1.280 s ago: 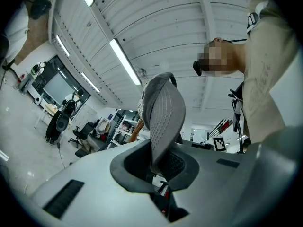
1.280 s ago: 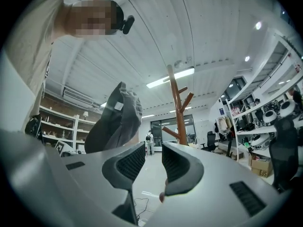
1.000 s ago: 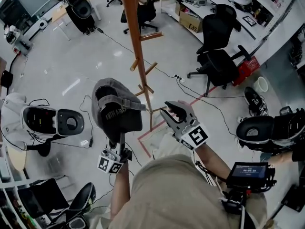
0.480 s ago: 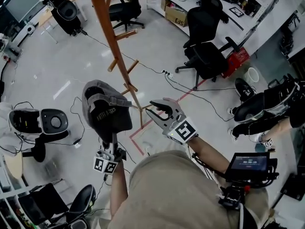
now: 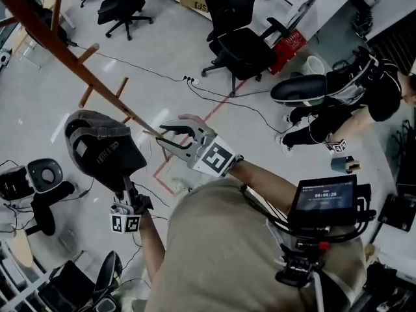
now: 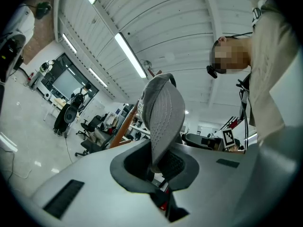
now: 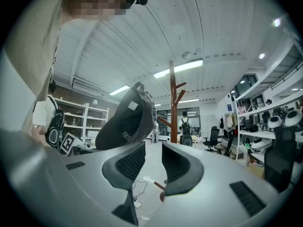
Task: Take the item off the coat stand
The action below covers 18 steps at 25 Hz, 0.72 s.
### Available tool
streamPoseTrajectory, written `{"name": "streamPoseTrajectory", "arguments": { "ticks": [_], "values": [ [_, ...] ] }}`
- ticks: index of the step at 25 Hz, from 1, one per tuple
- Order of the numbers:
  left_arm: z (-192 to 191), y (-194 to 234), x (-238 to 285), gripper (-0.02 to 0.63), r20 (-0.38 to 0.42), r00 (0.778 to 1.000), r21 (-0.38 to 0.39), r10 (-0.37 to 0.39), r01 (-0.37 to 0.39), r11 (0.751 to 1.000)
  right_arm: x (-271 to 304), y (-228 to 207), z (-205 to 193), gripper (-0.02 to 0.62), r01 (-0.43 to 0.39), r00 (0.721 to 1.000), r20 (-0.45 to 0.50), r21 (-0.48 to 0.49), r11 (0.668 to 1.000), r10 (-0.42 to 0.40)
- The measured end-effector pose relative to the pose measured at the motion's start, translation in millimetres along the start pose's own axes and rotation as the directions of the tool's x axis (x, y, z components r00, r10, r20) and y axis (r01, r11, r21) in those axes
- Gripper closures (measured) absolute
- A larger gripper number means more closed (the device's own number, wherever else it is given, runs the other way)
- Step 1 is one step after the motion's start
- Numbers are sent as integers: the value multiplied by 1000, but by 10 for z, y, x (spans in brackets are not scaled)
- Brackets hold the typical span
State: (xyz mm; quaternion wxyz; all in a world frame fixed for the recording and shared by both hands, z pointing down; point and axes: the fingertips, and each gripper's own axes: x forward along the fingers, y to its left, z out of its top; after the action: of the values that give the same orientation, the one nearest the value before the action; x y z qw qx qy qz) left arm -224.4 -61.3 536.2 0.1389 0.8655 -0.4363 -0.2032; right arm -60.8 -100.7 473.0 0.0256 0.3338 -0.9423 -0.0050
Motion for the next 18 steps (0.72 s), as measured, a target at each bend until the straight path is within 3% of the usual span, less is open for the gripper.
{"name": "streamPoseTrajectory", "arguments": {
  "ticks": [9, 18],
  "values": [
    [-59, -592, 125, 572, -21, 1000, -24, 4, -4, 1000, -521, -149, 350, 482, 18, 999, 51, 6, 1000, -18],
    [-757, -909, 196, 572, -44, 998, -24, 41, -42, 999, -1075, -407, -133, 482, 11, 999, 50, 40, 999, -13]
  ]
}}
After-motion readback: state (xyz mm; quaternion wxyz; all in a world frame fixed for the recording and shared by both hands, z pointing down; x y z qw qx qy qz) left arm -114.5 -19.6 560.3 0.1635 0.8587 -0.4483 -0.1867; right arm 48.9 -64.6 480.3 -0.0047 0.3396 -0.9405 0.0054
